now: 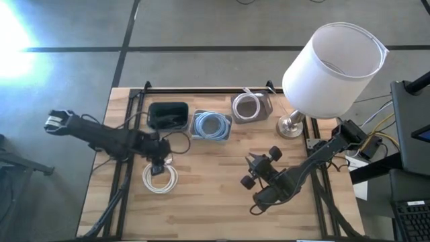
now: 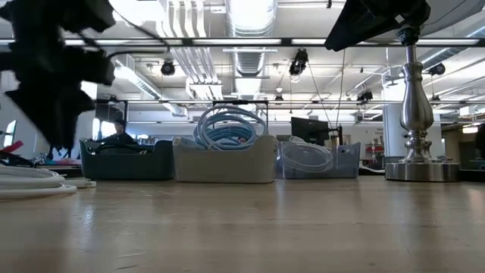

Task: Pick & Place USB Port
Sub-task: Put the white charger cable into the black bin

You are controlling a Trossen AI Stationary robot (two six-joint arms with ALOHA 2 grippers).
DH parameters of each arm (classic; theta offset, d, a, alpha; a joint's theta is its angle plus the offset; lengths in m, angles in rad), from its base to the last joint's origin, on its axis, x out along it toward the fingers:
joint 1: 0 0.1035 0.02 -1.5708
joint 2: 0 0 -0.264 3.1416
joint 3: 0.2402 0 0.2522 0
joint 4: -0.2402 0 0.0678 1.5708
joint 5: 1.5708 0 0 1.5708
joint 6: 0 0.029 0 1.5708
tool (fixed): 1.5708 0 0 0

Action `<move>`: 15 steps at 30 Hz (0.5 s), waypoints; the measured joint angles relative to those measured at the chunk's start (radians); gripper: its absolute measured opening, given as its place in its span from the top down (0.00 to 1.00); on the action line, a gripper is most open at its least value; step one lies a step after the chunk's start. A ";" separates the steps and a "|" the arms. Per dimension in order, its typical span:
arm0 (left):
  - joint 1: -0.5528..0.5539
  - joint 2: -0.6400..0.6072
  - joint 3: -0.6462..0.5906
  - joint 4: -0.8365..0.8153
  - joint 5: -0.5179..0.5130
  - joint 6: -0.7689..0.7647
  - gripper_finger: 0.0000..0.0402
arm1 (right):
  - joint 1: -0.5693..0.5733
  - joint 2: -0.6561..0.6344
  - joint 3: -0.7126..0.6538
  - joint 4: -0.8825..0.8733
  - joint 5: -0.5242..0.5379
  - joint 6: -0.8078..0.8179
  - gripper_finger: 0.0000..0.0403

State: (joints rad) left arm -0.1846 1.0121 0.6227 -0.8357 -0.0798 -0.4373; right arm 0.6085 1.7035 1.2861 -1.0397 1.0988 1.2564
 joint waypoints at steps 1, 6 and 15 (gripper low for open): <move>-0.010 0.007 -0.018 0.005 0.014 -0.028 0.56 | 0.000 0.000 0.000 0.000 0.000 0.000 0.79; -0.046 0.050 -0.081 0.006 0.040 -0.067 0.56 | -0.001 0.000 0.000 0.000 0.000 -0.002 0.80; -0.048 0.127 -0.148 0.136 0.043 -0.097 0.56 | -0.001 0.000 0.000 0.000 0.000 -0.002 0.79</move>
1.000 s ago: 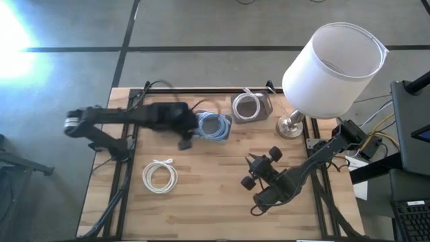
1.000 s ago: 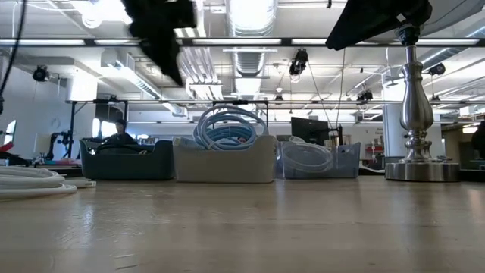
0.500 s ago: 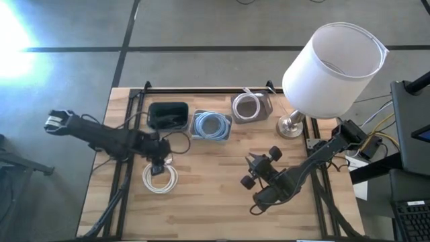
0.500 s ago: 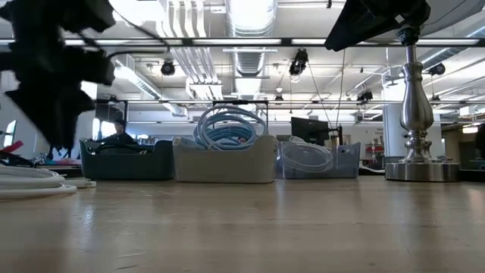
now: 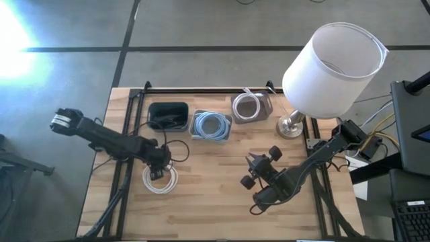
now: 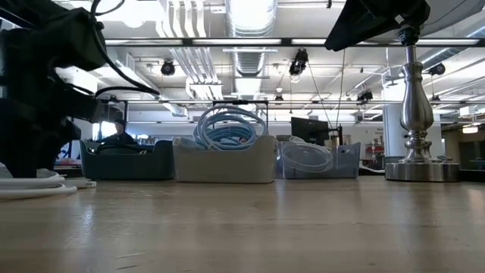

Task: Pick & Place USB Port
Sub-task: Put the white charger cable into the black bin

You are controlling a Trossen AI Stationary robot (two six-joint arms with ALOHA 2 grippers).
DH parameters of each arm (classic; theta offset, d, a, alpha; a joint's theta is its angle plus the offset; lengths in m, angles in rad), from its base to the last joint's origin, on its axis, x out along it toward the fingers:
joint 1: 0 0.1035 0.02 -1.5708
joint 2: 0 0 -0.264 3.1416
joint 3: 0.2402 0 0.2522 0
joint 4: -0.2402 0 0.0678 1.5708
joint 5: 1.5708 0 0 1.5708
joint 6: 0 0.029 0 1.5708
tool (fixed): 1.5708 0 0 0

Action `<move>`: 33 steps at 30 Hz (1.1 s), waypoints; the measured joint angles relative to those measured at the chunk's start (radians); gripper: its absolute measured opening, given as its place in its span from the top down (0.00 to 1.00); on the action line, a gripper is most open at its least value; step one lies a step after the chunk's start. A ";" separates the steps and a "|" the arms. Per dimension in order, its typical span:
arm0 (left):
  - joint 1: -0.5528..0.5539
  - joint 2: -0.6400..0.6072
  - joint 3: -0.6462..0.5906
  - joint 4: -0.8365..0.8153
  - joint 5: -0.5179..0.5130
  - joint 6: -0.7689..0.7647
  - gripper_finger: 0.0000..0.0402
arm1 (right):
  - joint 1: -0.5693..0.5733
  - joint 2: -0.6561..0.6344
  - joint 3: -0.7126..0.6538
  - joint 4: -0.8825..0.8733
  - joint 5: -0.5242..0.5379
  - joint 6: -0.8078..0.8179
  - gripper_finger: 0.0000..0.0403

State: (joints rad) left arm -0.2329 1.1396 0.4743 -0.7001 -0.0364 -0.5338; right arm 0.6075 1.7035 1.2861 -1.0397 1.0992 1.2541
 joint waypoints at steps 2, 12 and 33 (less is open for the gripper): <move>0.000 0.014 0.000 0.021 0.000 0.002 0.56 | 0.000 0.000 0.000 0.000 0.000 0.000 0.79; 0.000 0.097 0.005 0.067 -0.038 -0.153 0.58 | 0.000 0.000 0.000 0.000 0.000 0.000 0.82; -0.004 0.163 0.389 0.237 -0.221 0.156 0.83 | 0.010 -0.050 -0.126 -0.040 -0.302 0.064 0.83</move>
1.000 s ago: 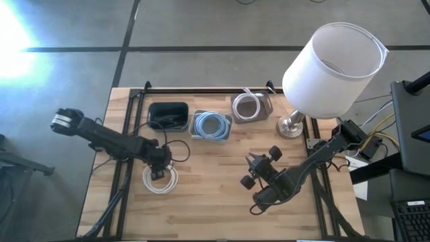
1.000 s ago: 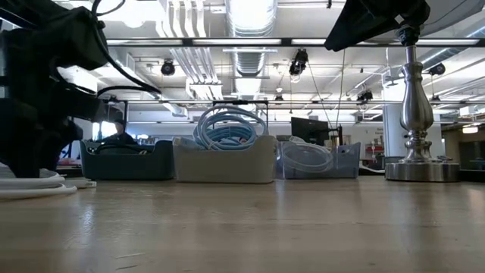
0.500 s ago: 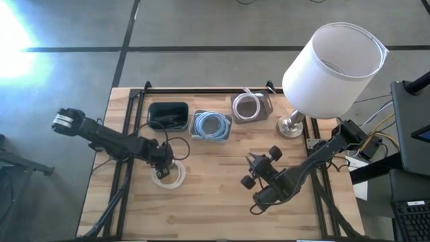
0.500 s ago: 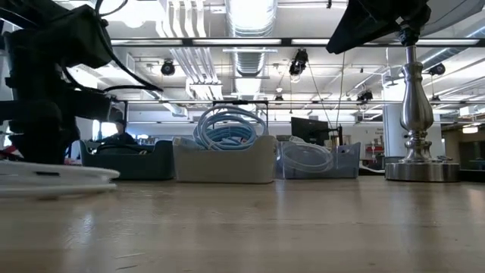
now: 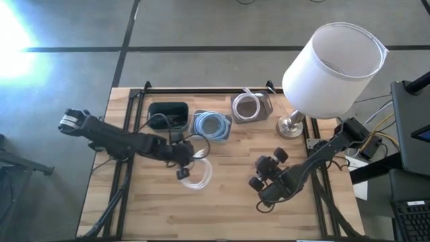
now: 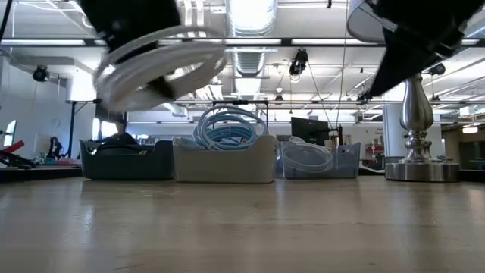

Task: Pick & Place USB Port
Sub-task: Put the white charger cable into the black bin

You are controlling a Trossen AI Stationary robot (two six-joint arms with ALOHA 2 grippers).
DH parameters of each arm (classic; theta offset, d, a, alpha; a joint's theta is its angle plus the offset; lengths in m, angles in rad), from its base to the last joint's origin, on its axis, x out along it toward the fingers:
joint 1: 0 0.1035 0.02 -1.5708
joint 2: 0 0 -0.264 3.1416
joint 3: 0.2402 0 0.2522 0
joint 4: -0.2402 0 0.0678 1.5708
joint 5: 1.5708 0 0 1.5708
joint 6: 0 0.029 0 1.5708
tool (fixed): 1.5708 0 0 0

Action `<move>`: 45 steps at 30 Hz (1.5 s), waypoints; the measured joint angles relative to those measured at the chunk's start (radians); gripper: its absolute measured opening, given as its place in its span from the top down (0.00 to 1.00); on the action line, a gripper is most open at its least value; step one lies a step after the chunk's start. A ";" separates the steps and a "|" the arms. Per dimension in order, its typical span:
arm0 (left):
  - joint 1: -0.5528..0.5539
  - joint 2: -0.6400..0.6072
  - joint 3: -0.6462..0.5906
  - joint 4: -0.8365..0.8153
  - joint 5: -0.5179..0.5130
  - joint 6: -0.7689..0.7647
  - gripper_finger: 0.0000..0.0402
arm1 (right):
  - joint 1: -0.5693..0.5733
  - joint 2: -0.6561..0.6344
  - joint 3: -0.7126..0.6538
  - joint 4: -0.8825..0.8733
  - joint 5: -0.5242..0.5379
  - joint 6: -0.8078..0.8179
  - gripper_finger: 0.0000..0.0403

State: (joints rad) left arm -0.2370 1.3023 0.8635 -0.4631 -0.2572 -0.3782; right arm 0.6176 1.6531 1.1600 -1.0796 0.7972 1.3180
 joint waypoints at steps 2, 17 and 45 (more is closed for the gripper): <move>0.000 0.043 0.081 -0.004 -0.064 0.110 0.81 | 0.009 -0.013 -0.041 0.004 -0.026 0.046 0.83; 0.181 0.609 0.761 0.038 -0.425 0.543 0.81 | 0.113 -0.207 -0.348 0.244 -0.065 0.223 0.83; 0.437 1.026 1.129 0.344 -0.624 0.613 0.82 | 0.177 -0.223 -0.480 0.460 -0.064 0.232 0.85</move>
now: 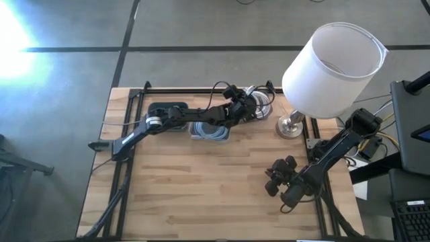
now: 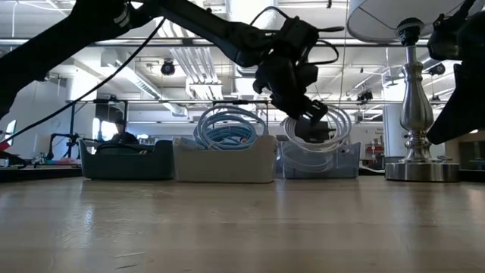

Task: Pick & Place USB Port
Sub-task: Put the white charger cable into the black bin, then return to Home Position

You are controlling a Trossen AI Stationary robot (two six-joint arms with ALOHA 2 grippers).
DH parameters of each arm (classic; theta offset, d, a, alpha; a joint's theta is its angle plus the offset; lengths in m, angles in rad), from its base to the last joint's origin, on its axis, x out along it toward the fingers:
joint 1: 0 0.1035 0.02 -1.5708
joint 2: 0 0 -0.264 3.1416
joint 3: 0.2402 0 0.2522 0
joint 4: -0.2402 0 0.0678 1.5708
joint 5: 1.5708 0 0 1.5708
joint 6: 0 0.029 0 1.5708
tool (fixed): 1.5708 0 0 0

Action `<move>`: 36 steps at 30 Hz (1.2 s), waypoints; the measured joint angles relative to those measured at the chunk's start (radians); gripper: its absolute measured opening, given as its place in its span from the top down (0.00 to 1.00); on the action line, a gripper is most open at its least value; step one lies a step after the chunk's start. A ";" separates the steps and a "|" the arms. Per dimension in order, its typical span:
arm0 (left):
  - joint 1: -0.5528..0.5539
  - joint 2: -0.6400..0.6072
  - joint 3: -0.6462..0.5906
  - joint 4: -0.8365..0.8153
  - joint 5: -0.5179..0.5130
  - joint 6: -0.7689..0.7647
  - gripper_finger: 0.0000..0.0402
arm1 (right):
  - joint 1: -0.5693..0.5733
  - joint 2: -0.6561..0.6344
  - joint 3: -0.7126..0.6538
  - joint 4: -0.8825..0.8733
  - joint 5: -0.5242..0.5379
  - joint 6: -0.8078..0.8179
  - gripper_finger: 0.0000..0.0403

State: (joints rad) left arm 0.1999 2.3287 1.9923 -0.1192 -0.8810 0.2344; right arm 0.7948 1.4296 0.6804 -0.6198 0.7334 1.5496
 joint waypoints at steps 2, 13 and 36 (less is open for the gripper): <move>0.010 0.005 0.000 0.000 0.000 -0.012 0.82 | 0.000 0.000 0.000 0.007 0.000 -0.001 0.85; 0.022 0.012 0.000 -0.016 0.111 -0.045 0.76 | 0.000 0.000 0.000 0.013 0.000 -0.004 0.85; -0.062 -0.186 -0.008 -0.335 0.133 -0.154 0.62 | 0.018 -0.024 0.009 0.033 0.000 -0.066 0.85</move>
State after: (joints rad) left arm 0.1380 2.1422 1.9847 -0.4540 -0.7485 0.0802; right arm 0.8128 1.4054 0.6897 -0.5871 0.7336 1.4837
